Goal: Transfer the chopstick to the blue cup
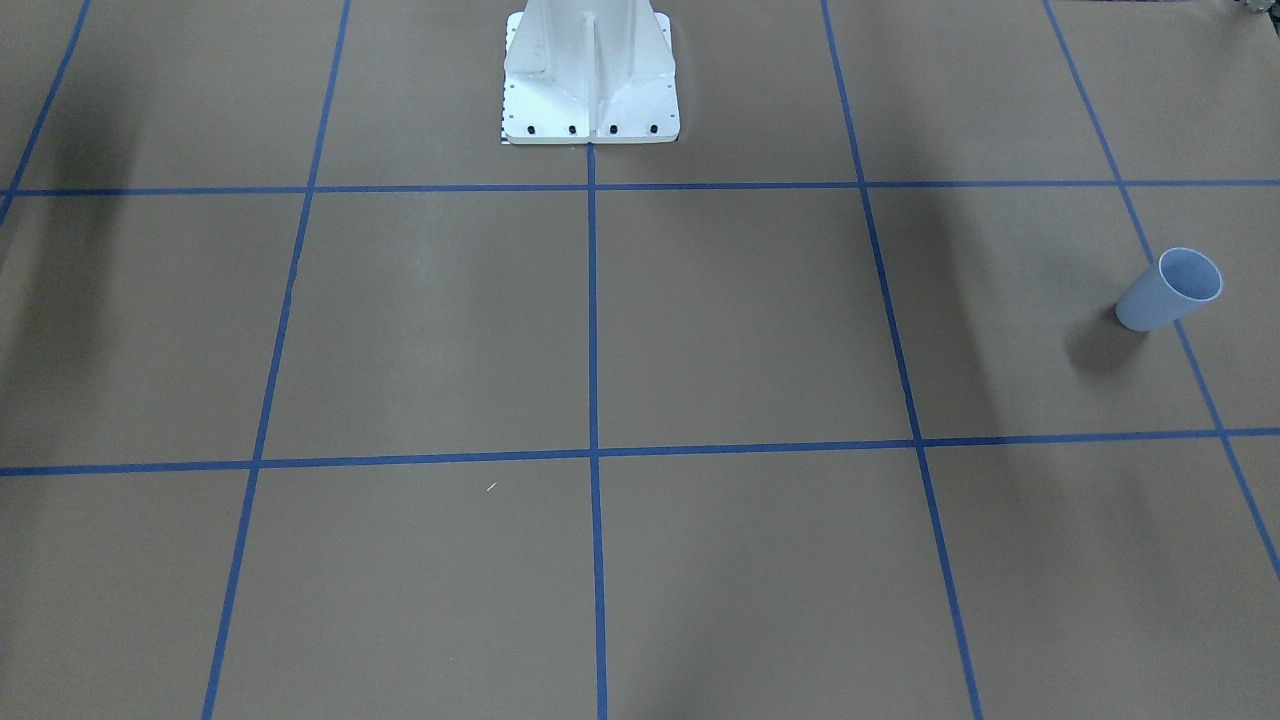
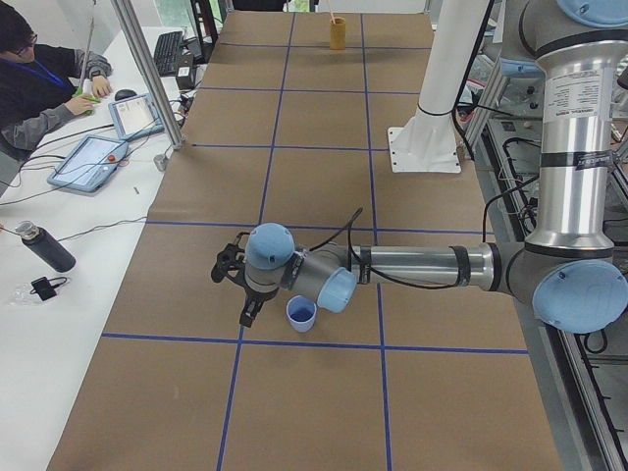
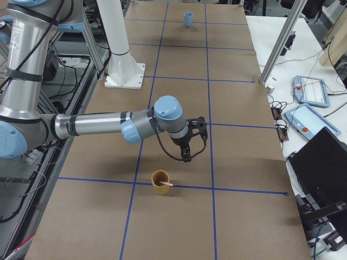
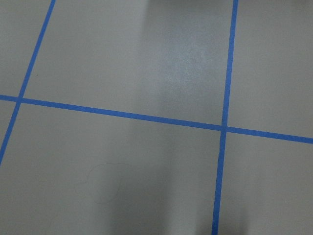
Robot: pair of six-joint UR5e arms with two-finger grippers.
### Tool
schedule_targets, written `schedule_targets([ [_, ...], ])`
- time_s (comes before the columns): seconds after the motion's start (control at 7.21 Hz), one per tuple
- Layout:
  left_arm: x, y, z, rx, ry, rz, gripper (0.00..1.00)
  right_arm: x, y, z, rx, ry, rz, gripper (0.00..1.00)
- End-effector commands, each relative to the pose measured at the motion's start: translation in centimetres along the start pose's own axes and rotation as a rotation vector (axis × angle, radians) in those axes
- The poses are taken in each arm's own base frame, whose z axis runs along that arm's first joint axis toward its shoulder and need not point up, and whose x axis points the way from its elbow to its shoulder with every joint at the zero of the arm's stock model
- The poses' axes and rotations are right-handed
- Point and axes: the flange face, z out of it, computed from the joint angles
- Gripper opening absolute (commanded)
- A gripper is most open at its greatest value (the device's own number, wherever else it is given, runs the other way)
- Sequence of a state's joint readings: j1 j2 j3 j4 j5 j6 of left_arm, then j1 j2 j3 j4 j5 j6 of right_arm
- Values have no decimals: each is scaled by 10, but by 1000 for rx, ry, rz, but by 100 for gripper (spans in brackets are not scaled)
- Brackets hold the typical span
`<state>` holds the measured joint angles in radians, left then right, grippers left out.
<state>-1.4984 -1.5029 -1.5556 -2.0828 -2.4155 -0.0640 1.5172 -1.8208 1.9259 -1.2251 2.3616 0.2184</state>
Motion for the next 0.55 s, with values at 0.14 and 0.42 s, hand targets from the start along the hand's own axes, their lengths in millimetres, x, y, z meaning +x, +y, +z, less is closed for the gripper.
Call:
schedule_targets([
  [0.14,5,49,57,-17,18,-85,98,1,2,1,-2,-2,3,100],
  [0.42,8,63,76,-44,32,-68,98,3,4,2,-7,-1,6,100],
])
